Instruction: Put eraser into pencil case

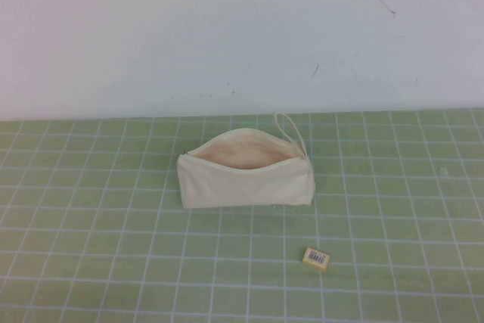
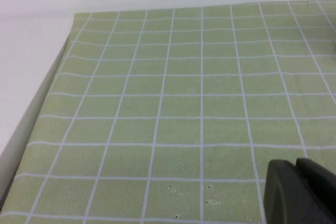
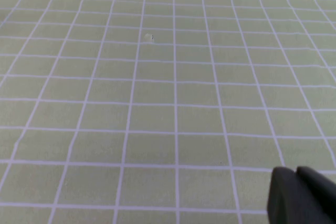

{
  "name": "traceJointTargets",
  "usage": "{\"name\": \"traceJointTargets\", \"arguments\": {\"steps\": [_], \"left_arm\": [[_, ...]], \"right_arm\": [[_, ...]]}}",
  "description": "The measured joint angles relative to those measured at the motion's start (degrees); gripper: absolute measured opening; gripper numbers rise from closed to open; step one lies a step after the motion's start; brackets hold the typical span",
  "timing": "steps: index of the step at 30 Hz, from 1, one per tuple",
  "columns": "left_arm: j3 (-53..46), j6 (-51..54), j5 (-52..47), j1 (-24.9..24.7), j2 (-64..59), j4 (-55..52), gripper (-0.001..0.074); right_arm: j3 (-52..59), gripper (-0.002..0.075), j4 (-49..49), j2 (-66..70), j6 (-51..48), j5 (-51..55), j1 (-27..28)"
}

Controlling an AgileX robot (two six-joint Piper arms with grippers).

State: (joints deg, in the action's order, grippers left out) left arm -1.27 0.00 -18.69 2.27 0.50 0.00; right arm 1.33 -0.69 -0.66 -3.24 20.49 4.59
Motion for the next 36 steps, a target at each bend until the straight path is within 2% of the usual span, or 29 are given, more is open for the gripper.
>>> {"name": "traceJointTargets", "arguments": {"steps": [27, 30, 36], "left_arm": [[0.00, 0.00, 0.00, 0.00, 0.00, 0.00, -0.0001], [0.00, 0.00, 0.00, 0.00, 0.00, 0.00, -0.0001], [0.00, 0.00, 0.00, 0.00, 0.00, 0.00, -0.0001]], "right_arm": [[0.00, -0.0001, 2.17, 0.00, 0.11, 0.00, 0.00], [0.00, -0.0001, 8.41, 0.00, 2.38, 0.00, 0.00], [0.23, -0.0001, 35.48, 0.00, 9.91, 0.60, 0.00]]}}
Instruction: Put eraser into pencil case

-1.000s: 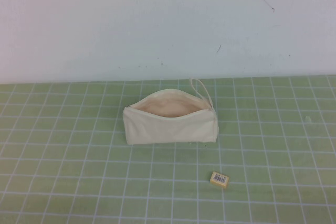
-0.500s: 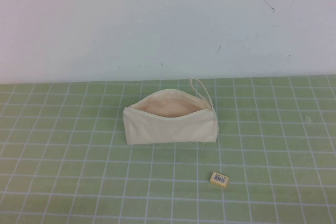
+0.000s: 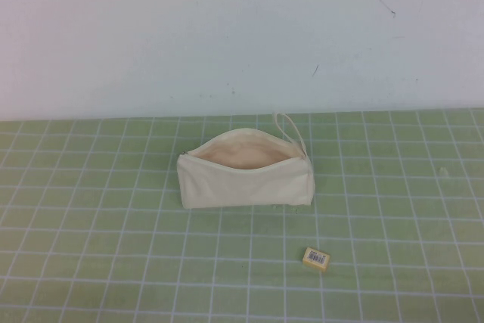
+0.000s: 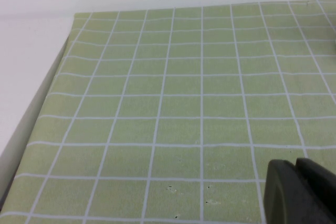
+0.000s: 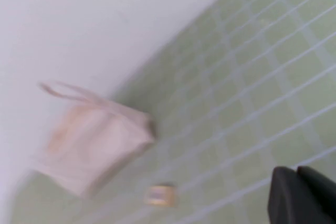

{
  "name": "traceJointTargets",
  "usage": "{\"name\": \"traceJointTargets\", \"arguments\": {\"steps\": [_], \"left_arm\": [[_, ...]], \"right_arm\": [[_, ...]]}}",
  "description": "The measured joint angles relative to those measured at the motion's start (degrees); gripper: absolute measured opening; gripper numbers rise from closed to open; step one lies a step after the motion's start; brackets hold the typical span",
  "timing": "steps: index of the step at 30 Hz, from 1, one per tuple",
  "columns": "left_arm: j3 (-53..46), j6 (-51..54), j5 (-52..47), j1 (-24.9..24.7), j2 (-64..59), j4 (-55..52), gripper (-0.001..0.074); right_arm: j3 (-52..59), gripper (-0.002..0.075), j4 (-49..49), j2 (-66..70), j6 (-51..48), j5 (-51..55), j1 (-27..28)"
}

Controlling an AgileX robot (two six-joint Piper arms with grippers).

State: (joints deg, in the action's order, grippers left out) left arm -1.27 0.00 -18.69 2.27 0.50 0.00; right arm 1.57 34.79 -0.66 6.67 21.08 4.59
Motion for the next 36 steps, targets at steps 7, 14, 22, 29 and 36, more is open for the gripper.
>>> {"name": "traceJointTargets", "arguments": {"steps": [7, 14, 22, 29, 36], "left_arm": [[0.00, 0.00, 0.00, 0.00, 0.00, 0.00, -0.0001], [0.00, 0.00, 0.00, 0.00, 0.00, 0.00, -0.0001], [0.00, 0.00, 0.00, 0.00, 0.00, 0.00, -0.0001], [0.00, 0.00, 0.00, 0.00, 0.00, 0.00, -0.0001], [0.00, 0.00, 0.00, 0.00, 0.00, 0.00, -0.0001]], "right_arm": [[0.00, -0.0001, 14.09, 0.00, -2.85, -5.41, 0.00], [-3.91, -0.0001, 14.78, 0.10, -19.01, -2.50, 0.00], [-25.30, -0.0001, -2.96, 16.92, -41.63, 19.06, 0.00], [-46.06, -0.0001, -12.09, 36.58, -44.55, 33.25, -0.74], [-62.35, -0.0001, -14.84, 53.94, -46.44, 41.64, -8.50]]}}
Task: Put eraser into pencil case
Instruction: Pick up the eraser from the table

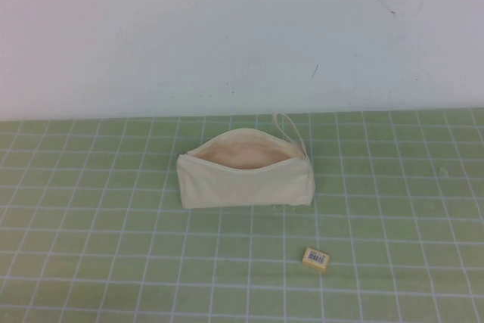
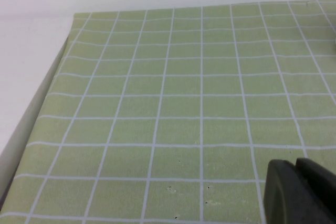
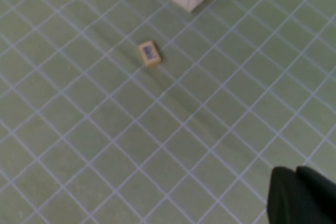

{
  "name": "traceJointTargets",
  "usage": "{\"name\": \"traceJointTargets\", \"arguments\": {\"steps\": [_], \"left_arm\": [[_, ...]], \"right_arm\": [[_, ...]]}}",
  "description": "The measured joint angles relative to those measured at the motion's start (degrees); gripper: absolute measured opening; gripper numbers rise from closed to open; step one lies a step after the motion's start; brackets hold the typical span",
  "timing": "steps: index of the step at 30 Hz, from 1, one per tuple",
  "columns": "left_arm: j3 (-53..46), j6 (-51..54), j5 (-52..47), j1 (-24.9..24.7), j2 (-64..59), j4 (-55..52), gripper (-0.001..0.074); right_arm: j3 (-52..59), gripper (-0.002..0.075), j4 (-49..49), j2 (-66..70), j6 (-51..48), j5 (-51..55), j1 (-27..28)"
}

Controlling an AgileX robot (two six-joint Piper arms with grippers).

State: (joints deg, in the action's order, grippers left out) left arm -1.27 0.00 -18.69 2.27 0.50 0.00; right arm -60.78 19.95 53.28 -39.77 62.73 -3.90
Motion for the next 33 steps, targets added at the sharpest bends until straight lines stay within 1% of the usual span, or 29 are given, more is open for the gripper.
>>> {"name": "traceJointTargets", "arguments": {"steps": [2, 4, 7, 10, 11, 14, 17, 23, 24, 27, 29, 31, 33], "left_arm": [[0.00, 0.00, 0.00, 0.00, 0.00, 0.00, -0.0001], [0.00, 0.00, 0.00, 0.00, 0.00, 0.00, -0.0001], [0.00, 0.00, 0.00, 0.00, 0.00, 0.00, -0.0001], [0.00, 0.00, 0.00, 0.00, 0.00, 0.00, -0.0001], [0.00, 0.00, 0.00, 0.00, 0.00, 0.00, -0.0001], [0.00, 0.00, 0.00, 0.00, 0.00, 0.00, -0.0001], [0.00, 0.00, 0.00, 0.00, 0.00, 0.00, -0.0001], [0.00, 0.00, 0.00, 0.00, 0.00, 0.00, -0.0001], [0.00, 0.00, 0.00, 0.00, 0.00, 0.00, -0.0001], [0.00, 0.00, 0.00, 0.00, 0.00, 0.00, -0.0001], [0.00, 0.00, 0.00, 0.00, 0.00, 0.00, -0.0001], [0.00, 0.00, 0.00, 0.00, 0.00, 0.00, -0.0001], [0.00, 0.00, 0.00, 0.00, 0.00, 0.00, -0.0001]], "right_arm": [[-3.02, -0.0001, -3.22, 5.04, 1.64, 1.54, -4.76], [-5.92, -0.0001, -8.62, 11.04, 4.58, 2.92, -9.64], [-9.85, -0.0001, -18.04, 20.31, 10.84, 5.87, -17.84], [-13.06, -0.0001, -24.11, 27.82, 16.15, 6.83, -23.74], [-15.29, -0.0001, -25.80, 32.99, 17.94, 6.58, -26.48], [-17.71, -0.0001, -26.05, 39.45, 18.79, 4.63, -28.93], [-18.66, -0.0001, -25.09, 44.22, 18.97, 2.33, -30.21], [-18.69, 0.0011, -19.14, 50.42, 18.56, -4.36, -30.44], [-18.79, 0.0043, -16.47, 51.64, 16.89, -7.03, -30.48], [-18.91, 0.0152, -13.41, 53.67, 15.11, -10.42, -30.58], [-19.15, 0.0265, -12.61, 55.25, 14.72, -11.90, -30.63], [-19.18, 0.0360, -12.61, 56.70, 14.47, -13.30, -30.63], [-19.18, 0.0420, -12.84, 58.31, 14.06, -14.71, -30.63]]}}
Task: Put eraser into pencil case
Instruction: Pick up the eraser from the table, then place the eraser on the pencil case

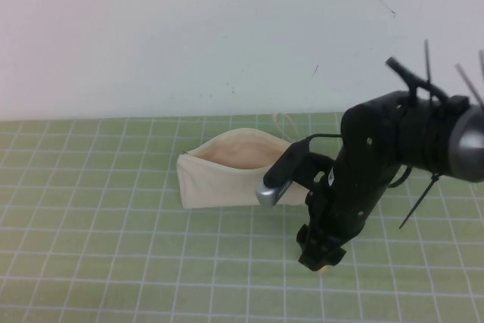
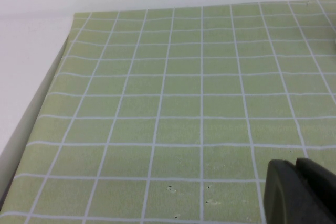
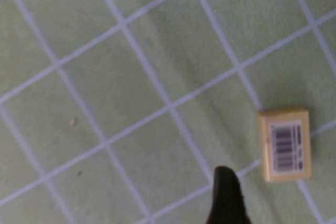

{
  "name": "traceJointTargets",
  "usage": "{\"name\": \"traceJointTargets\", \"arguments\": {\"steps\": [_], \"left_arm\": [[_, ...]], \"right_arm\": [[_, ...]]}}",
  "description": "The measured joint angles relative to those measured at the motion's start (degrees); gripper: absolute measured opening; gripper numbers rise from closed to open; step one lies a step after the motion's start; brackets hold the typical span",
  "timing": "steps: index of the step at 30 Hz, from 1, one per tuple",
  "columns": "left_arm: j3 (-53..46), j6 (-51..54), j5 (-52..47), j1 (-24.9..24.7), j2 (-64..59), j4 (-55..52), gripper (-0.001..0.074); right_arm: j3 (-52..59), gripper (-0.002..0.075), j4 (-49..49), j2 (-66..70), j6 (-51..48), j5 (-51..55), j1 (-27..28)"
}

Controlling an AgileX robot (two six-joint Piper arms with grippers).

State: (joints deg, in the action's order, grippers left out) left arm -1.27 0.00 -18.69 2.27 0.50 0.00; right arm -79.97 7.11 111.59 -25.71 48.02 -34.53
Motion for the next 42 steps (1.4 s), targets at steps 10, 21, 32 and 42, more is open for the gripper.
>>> {"name": "traceJointTargets", "arguments": {"steps": [10, 21, 32, 42], "left_arm": [[0.00, 0.00, 0.00, 0.00, 0.00, 0.00, -0.0001], [0.00, 0.00, 0.00, 0.00, 0.00, 0.00, -0.0001], [0.00, 0.00, 0.00, 0.00, 0.00, 0.00, -0.0001], [0.00, 0.00, 0.00, 0.00, 0.00, 0.00, -0.0001]], "right_arm": [[-0.10, 0.0398, -1.84, 5.03, -0.22, -5.10, 0.00], [-0.22, 0.0237, -4.32, 6.70, 2.74, -6.10, 0.00], [-6.91, 0.0210, 1.06, 2.00, 3.61, 8.40, 0.00], [-20.25, 0.0210, 5.70, -3.61, 2.00, -2.02, -0.09]]}}
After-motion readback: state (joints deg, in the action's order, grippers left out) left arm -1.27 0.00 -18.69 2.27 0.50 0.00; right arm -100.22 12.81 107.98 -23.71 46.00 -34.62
